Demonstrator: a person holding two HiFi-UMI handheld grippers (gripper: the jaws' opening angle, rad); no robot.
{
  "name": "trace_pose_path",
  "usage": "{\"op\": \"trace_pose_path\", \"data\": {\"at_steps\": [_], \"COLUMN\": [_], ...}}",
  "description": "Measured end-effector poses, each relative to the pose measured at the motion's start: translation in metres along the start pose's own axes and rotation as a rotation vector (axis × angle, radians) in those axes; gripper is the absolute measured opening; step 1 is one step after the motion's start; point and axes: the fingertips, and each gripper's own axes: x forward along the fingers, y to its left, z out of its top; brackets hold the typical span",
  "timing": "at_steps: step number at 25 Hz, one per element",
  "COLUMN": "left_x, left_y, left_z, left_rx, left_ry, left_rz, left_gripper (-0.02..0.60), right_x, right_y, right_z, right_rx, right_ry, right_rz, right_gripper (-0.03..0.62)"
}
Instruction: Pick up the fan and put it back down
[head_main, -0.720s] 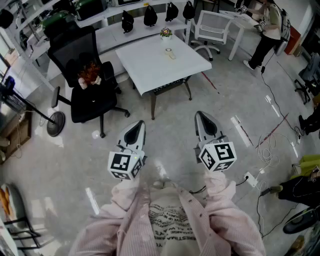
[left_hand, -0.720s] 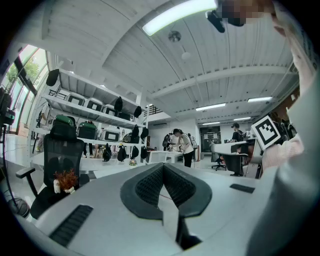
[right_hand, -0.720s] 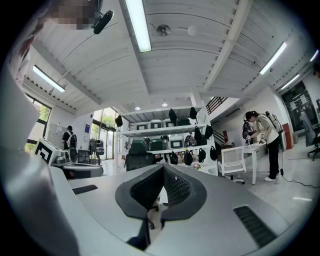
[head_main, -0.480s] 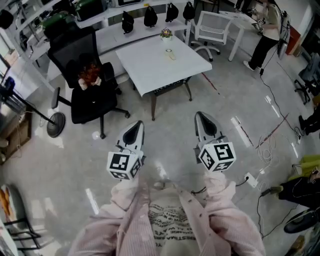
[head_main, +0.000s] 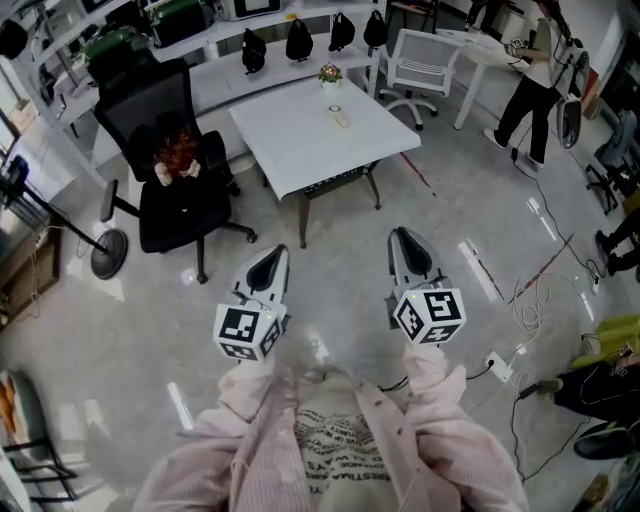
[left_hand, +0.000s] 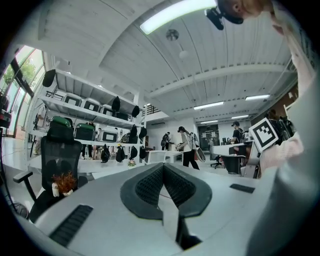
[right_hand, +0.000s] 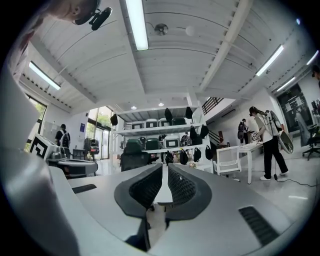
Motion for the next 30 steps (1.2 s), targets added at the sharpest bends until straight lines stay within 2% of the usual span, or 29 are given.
{"op": "trace_pose_path", "data": {"at_steps": [2,3,7,9,12,21,30], "left_x": [0.003,0.005,0.009,0.01,0.015,0.026,0.066], "left_y": [-0.004,-0.006,-0.01,-0.011,-0.014,-0.014,-0.002], "left_z": [0.0,0.0,-0.003,-0.004,-0.004,-0.012,-0.028], "left_rx": [0.007,0.008,0.003,0.001,0.0,-0.008,-0.042], "left_ry": [-0.001,-0.002,-0.003,-0.005,-0.009,0.008,0.034], "left_rz": [-0.004,-0.003,0.006,0.01,0.011,0.016,-0.001], "left_gripper": [0.002,0.002,0.002,0.002,0.002,0.002,0.002], "right_x": [0.001,0.002,0.003,0.005,0.007,0.013,0.041], "right_y": [-0.003,-0.005,-0.013,-0.016,-0.023,-0.034,-0.059], "right_z": [-0.001,-0.001,-0.002,-0.004,-0.008,-0.017,-0.027], "right_rx": [0.005,0.009,-0.001,-0.004,-0.009,-0.003,0.008], "right_ry": [0.0,-0.001,-0.002,0.001,0.017,0.03,0.052], "right_rz": [0.007,0.011,0.015,0.013,0.006,0.005,-0.009], "right_gripper": [0.024,0.079,0.133,0.192,0.234,0.25,0.249]}}
